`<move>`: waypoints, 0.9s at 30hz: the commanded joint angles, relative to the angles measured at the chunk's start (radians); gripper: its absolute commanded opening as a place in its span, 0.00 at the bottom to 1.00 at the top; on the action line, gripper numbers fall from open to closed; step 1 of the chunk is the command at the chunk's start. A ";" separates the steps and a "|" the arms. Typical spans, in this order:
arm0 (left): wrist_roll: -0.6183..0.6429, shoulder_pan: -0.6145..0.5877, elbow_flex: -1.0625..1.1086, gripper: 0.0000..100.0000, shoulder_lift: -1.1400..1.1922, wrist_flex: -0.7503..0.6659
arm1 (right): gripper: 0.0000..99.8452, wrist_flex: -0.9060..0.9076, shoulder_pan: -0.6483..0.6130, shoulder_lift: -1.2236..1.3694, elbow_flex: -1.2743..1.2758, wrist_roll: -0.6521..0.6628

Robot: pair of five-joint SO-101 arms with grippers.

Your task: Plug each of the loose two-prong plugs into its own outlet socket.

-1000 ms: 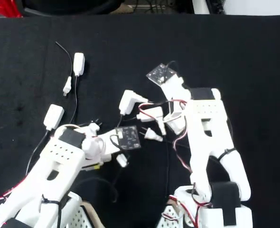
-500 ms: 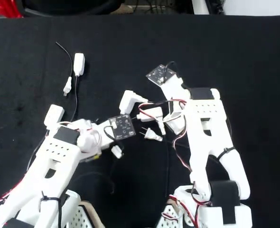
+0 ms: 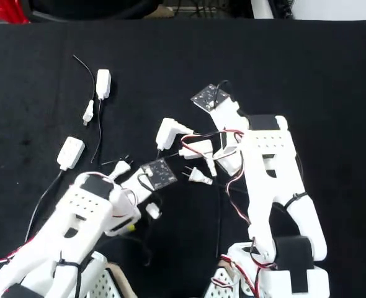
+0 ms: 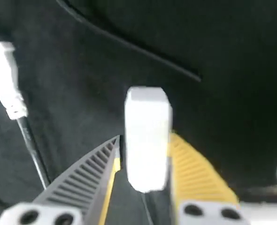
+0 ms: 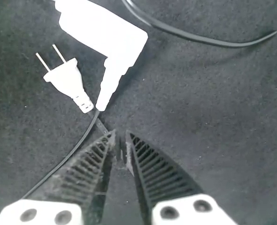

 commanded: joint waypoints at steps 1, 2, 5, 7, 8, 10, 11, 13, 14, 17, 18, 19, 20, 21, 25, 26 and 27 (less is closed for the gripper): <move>0.018 0.015 0.002 0.30 -0.011 -0.071 | 0.01 -0.015 0.006 -0.002 -0.050 -0.005; 0.018 0.015 -0.002 0.33 -0.014 -0.072 | 0.01 -0.015 0.006 -0.002 -0.048 -0.005; 0.017 -0.007 -0.041 0.43 -0.014 -0.066 | 0.01 -0.015 0.006 -0.002 -0.048 -0.005; 0.008 -0.050 -0.077 0.47 -0.014 -0.072 | 0.01 -0.015 0.006 -0.001 -0.047 -0.005; -0.017 -0.082 -0.102 0.49 -0.009 -0.072 | 0.01 -0.015 0.006 -0.001 -0.047 -0.005; -0.084 -0.150 -0.137 0.51 -0.006 -0.072 | 0.01 -0.015 0.006 -0.001 -0.047 -0.005; -0.123 -0.183 -0.150 0.52 -0.005 -0.072 | 0.01 -0.015 0.006 -0.001 -0.047 -0.005; -0.204 -0.232 -0.156 0.52 -0.005 -0.072 | 0.01 -0.015 0.006 -0.001 -0.047 -0.005; -0.241 -0.251 -0.156 0.52 -0.005 -0.072 | 0.01 -0.017 0.006 -0.001 -0.047 -0.005; -0.331 -0.268 -0.119 0.52 -0.003 -0.098 | 0.01 -0.017 0.006 -0.001 -0.047 -0.005; -0.350 -0.269 -0.099 0.52 -0.005 -0.126 | 0.01 -0.017 0.006 -0.001 -0.047 -0.005; -0.362 -0.271 -0.076 0.52 -0.005 -0.161 | 0.01 -0.017 0.006 -0.001 -0.047 -0.005; -0.368 -0.271 -0.051 0.52 -0.005 -0.201 | 0.01 -0.017 0.006 -0.001 -0.047 -0.005; -0.373 -0.271 -0.025 0.52 -0.005 -0.245 | 0.01 -0.017 0.006 -0.001 -0.047 -0.005; -0.368 -0.302 0.025 0.52 -0.005 -0.427 | 0.01 -0.017 0.006 -0.001 -0.047 -0.005; -0.367 -0.317 0.028 0.52 -0.005 -0.462 | 0.01 -0.017 0.006 -0.001 -0.047 -0.005; -0.367 -0.335 0.031 0.52 -0.005 -0.497 | 0.01 -0.017 0.006 -0.001 -0.047 -0.005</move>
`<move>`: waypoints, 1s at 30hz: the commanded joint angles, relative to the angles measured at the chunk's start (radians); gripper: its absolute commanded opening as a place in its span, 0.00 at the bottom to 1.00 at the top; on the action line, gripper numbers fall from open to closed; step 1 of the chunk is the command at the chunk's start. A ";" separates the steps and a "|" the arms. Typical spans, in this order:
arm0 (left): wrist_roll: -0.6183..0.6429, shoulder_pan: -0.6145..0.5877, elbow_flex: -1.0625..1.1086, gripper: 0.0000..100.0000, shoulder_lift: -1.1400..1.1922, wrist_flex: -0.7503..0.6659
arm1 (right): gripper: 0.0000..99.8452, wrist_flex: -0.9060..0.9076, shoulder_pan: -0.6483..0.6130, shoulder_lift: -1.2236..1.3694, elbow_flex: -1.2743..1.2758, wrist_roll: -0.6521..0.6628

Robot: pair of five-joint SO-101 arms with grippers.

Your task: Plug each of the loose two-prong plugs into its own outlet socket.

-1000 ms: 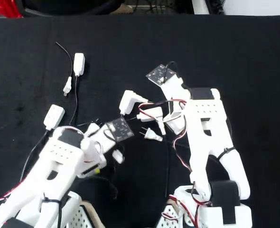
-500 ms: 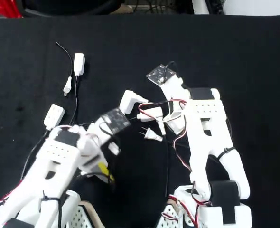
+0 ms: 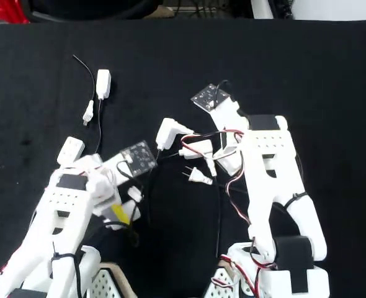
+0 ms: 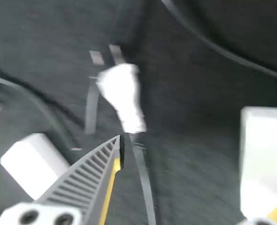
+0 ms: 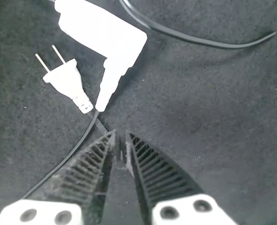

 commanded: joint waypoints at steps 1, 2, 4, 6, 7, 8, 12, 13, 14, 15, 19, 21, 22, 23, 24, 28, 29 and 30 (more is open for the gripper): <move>-0.005 -0.061 0.001 0.52 -0.005 -0.133 | 0.01 -0.015 0.006 -0.001 -0.047 -0.005; -0.005 -0.079 -0.004 0.52 -0.005 -0.152 | 0.01 -0.015 0.006 -0.001 -0.047 -0.005; -0.005 -0.111 -0.005 0.52 -0.006 -0.186 | 0.01 -0.015 0.006 -0.001 -0.047 -0.005; -0.005 -0.127 -0.005 0.52 -0.005 -0.210 | 0.01 -0.015 0.006 -0.001 -0.047 -0.005; -0.005 -0.131 -0.007 0.52 -0.005 -0.216 | 0.01 -0.015 0.006 -0.001 -0.047 -0.005; -0.005 -0.133 -0.007 0.52 -0.006 -0.219 | 0.01 -0.015 0.006 -0.001 -0.047 -0.005; -0.003 -0.133 -0.007 0.52 -0.015 -0.193 | 0.01 -0.015 0.006 -0.001 -0.047 -0.005; -0.002 -0.131 -0.016 0.52 -0.015 -0.157 | 0.01 -0.015 0.006 -0.001 -0.047 -0.005; 0.011 -0.125 -0.035 0.52 -0.015 -0.097 | 0.01 -0.015 0.006 -0.001 -0.047 -0.005; 0.032 -0.124 -0.064 0.52 -0.015 -0.029 | 0.01 -0.015 0.006 -0.001 -0.047 -0.005; 0.166 -0.124 -0.214 0.52 -0.015 0.264 | 0.01 -0.015 0.006 -0.001 -0.047 -0.005; 0.216 -0.124 -0.286 0.52 -0.015 0.387 | 0.01 -0.015 0.006 -0.001 -0.047 -0.005; 0.233 -0.124 -0.315 0.52 -0.015 0.427 | 0.01 -0.015 0.006 -0.001 -0.047 -0.003; 0.252 -0.124 -0.335 0.52 -0.015 0.451 | 0.01 -0.015 0.006 -0.001 -0.048 -0.003; 0.279 -0.122 -0.352 0.52 -0.015 0.473 | 0.01 -0.015 0.006 -0.001 -0.048 -0.003; 0.374 -0.122 -0.390 0.52 -0.015 0.519 | 0.01 0.018 0.000 -0.002 -0.047 0.002; 0.390 -0.125 -0.394 0.52 -0.015 0.523 | 0.01 0.032 -0.012 -0.007 -0.047 0.002; 0.399 -0.124 -0.390 0.52 -0.015 0.540 | 0.01 0.044 -0.029 -0.008 -0.045 0.003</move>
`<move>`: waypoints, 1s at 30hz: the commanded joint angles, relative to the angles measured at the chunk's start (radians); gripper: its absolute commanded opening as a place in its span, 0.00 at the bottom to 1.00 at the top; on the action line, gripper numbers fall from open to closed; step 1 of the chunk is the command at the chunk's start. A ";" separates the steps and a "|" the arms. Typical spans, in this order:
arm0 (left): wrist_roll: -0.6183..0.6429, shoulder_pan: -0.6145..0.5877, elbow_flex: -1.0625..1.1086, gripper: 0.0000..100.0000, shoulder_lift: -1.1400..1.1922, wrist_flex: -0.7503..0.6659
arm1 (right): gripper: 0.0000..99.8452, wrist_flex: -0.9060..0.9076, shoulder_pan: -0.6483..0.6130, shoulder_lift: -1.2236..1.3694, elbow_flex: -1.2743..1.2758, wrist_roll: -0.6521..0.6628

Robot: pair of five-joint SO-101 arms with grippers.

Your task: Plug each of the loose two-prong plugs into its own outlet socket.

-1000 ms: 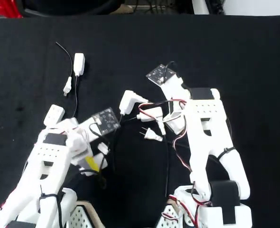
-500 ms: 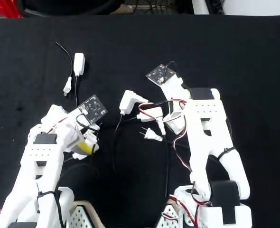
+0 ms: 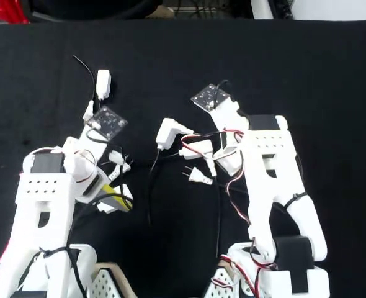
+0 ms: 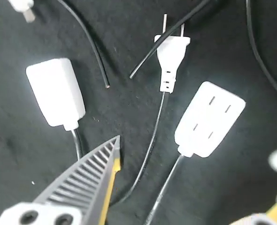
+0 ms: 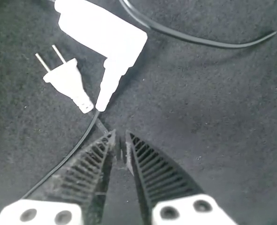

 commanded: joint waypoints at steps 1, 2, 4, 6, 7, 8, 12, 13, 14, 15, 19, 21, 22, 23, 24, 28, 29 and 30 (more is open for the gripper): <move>0.044 0.001 -0.054 0.52 -0.015 0.055 | 0.01 0.034 -0.052 -0.008 -0.044 0.009; 0.044 0.004 -0.054 0.52 -0.015 0.075 | 0.01 0.035 -0.078 -0.008 -0.033 0.038; 0.043 0.016 -0.054 0.52 -0.015 0.104 | 0.01 0.037 -0.153 -0.008 0.005 0.115; 0.043 0.025 -0.053 0.52 -0.015 0.120 | 0.01 0.018 -0.218 -0.008 0.050 0.164; 0.043 0.035 -0.053 0.52 -0.015 0.126 | 0.01 -0.006 -0.235 -0.008 0.068 0.176; 0.041 0.041 -0.053 0.52 -0.015 0.129 | 0.02 -0.035 -0.239 -0.007 0.085 0.180; 0.023 0.054 -0.044 0.46 -0.015 0.124 | 0.03 -0.157 -0.247 -0.002 0.159 0.209; 0.025 0.050 -0.042 0.40 -0.015 0.124 | 0.05 -0.181 -0.247 -0.002 0.174 0.209; 0.028 0.047 -0.042 0.34 -0.015 0.124 | 0.08 -0.204 -0.247 -0.001 0.191 0.206; 0.044 0.045 -0.042 0.28 -0.015 0.124 | 0.11 -0.226 -0.247 -0.001 0.208 0.206; 0.123 0.005 -0.047 0.16 -0.015 0.124 | 0.14 -0.308 -0.281 -0.001 0.268 0.206; 0.124 -0.022 -0.038 0.20 -0.015 0.132 | 0.14 -0.358 -0.288 -0.001 0.288 0.206; 0.124 -0.039 -0.024 0.21 -0.015 0.126 | 0.14 -0.376 -0.290 -0.001 0.297 0.206; 0.124 -0.058 -0.013 0.22 -0.017 0.124 | 0.14 -0.391 -0.290 -0.001 0.303 0.204; 0.124 -0.071 -0.001 0.21 -0.023 0.123 | 0.14 -0.400 -0.290 -0.001 0.311 0.206; 0.120 -0.096 0.077 0.19 -0.127 0.124 | 0.14 -0.440 -0.290 0.016 0.325 0.207; 0.120 -0.088 0.108 0.18 -0.178 0.124 | 0.14 -0.450 -0.290 0.036 0.321 0.219; 0.120 -0.085 0.140 0.18 -0.236 0.124 | 0.14 -0.454 -0.290 0.062 0.318 0.239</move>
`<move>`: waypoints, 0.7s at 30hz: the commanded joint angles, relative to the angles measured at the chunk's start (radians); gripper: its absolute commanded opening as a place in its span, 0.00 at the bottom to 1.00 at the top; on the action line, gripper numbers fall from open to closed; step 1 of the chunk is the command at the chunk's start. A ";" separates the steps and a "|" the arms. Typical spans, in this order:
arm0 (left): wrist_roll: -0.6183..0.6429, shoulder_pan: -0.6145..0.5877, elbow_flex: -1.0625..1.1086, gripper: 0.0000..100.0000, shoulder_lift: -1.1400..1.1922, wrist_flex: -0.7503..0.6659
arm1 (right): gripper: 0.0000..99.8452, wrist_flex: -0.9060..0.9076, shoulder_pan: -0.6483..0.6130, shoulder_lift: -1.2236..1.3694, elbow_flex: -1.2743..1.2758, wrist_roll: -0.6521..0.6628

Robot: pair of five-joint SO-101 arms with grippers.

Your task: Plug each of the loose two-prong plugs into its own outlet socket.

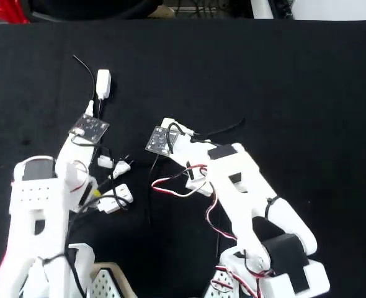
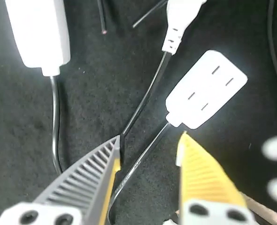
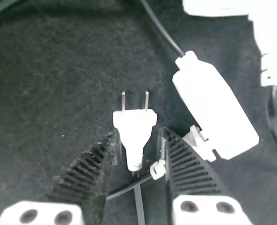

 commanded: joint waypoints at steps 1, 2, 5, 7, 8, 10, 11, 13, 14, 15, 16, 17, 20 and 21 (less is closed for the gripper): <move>0.003 -0.002 0.074 0.18 -0.193 0.000 | 0.14 -0.032 -0.014 0.067 -0.015 0.057; 0.003 -0.004 0.105 0.18 -0.264 0.005 | 0.14 -0.020 -0.009 0.091 -0.031 0.066; 0.003 -0.013 0.194 0.18 -0.485 0.008 | 0.14 0.049 -0.006 0.166 -0.116 0.068; 0.008 -0.013 0.245 0.18 -0.611 0.009 | 0.10 0.072 -0.006 0.199 -0.151 0.068; 0.008 -0.013 0.268 0.18 -0.664 0.011 | 0.05 0.075 -0.006 0.208 -0.159 0.068; 0.005 -0.013 0.292 0.18 -0.738 0.032 | 0.01 0.078 -0.006 0.214 -0.168 0.068; 0.003 -0.013 0.294 0.18 -0.758 0.038 | 0.02 0.078 -0.006 0.208 -0.168 0.068; 0.003 -0.015 0.295 0.18 -0.773 0.038 | 0.01 0.106 -0.011 0.171 -0.171 0.068; 0.003 -0.015 0.297 0.18 -0.773 0.037 | 0.01 0.127 -0.012 0.139 -0.171 0.068; 0.003 -0.015 0.297 0.18 -0.772 0.035 | 0.01 0.147 -0.014 0.099 -0.171 0.068; 0.003 -0.015 0.298 0.18 -0.770 0.035 | 0.01 0.170 -0.014 0.053 -0.171 0.066; 0.005 -0.015 0.302 0.18 -0.770 0.034 | 0.01 0.199 -0.014 0.004 -0.171 0.066; 0.006 -0.035 0.305 0.18 -0.775 0.015 | 0.01 0.313 -0.035 -0.176 -0.173 0.069; 0.006 -0.050 0.305 0.18 -0.776 0.015 | 0.01 0.354 -0.057 -0.242 -0.173 0.069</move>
